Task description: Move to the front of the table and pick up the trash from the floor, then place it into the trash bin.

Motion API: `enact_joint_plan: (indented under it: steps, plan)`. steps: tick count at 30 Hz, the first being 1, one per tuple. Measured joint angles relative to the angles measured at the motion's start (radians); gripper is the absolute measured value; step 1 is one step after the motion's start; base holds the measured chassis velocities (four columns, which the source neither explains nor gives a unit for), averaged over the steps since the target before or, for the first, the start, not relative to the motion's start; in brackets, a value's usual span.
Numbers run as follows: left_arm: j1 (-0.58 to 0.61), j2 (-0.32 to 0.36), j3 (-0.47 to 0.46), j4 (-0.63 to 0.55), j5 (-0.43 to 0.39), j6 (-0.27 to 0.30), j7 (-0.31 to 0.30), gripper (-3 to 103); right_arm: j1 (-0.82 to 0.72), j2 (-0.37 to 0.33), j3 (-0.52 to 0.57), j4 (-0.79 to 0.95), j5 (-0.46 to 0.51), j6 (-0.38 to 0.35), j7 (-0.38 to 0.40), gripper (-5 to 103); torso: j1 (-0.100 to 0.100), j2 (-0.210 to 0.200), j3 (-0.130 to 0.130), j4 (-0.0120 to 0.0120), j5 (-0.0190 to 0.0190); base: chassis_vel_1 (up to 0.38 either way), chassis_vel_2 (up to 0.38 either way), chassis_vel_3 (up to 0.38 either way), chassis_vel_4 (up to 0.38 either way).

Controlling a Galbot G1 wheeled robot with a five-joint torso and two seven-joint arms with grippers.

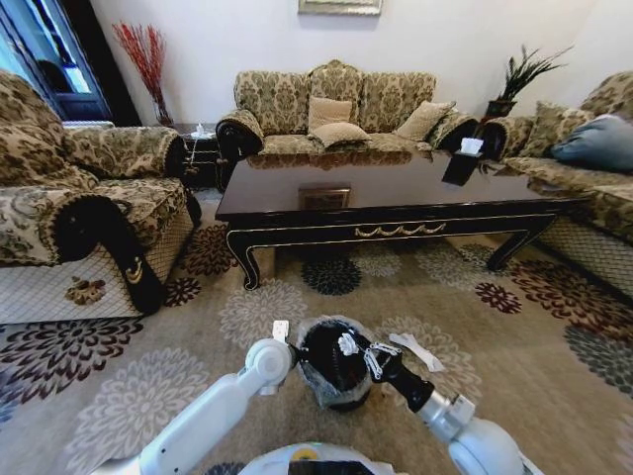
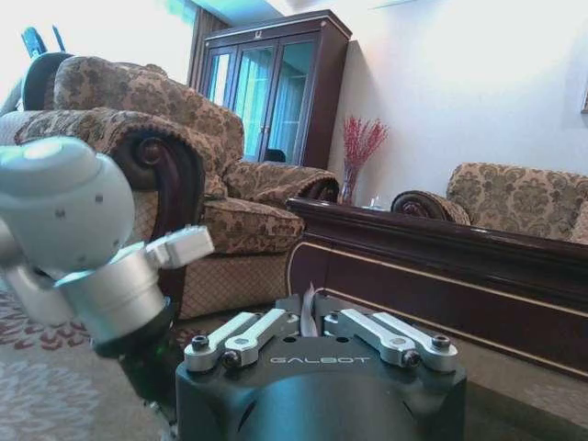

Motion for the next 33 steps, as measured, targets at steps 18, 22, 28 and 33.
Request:
enact_joint_plan:
  steps: [18, 22, 28, 33]
  plan:
    - [0.067, 0.07, -0.168, -0.012, 0.023, 0.0, 0.007, 0, 0.094, 0.033, 0.045, -0.094, 0.094, -0.008, 0.068, 72, 0.0, 0.0, 0.0, 0.0, 0.0002, 0.0, 0.0, 0.0, 0.0]
    - [0.082, 0.102, -0.235, -0.026, -0.003, 0.0, 0.008, 0, 0.197, 0.019, 0.072, -0.25, 0.158, -0.034, 0.129, 89, 0.0, 0.0, 0.0, 0.0004, 0.0004, 0.0, 0.0, 0.0, 0.0]
    - [0.118, 0.139, -0.284, -0.056, -0.018, 0.0, 0.01, 0, 0.288, 0.021, 0.066, -0.603, 0.1, -0.061, 0.199, 100, 0.0, 0.0, 0.0, -0.0001, 0.0006, 0.0, 0.0, 0.0, 0.0]
    - [0.146, 0.141, -0.3, -0.073, -0.019, 0.0, 0.011, 0, 0.375, 0.047, 0.055, -0.917, -0.218, 0.051, 0.223, 100, 0.0, 0.0, 0.0, -0.0001, 0.0003, 0.0, 0.0, 0.0, 0.0]
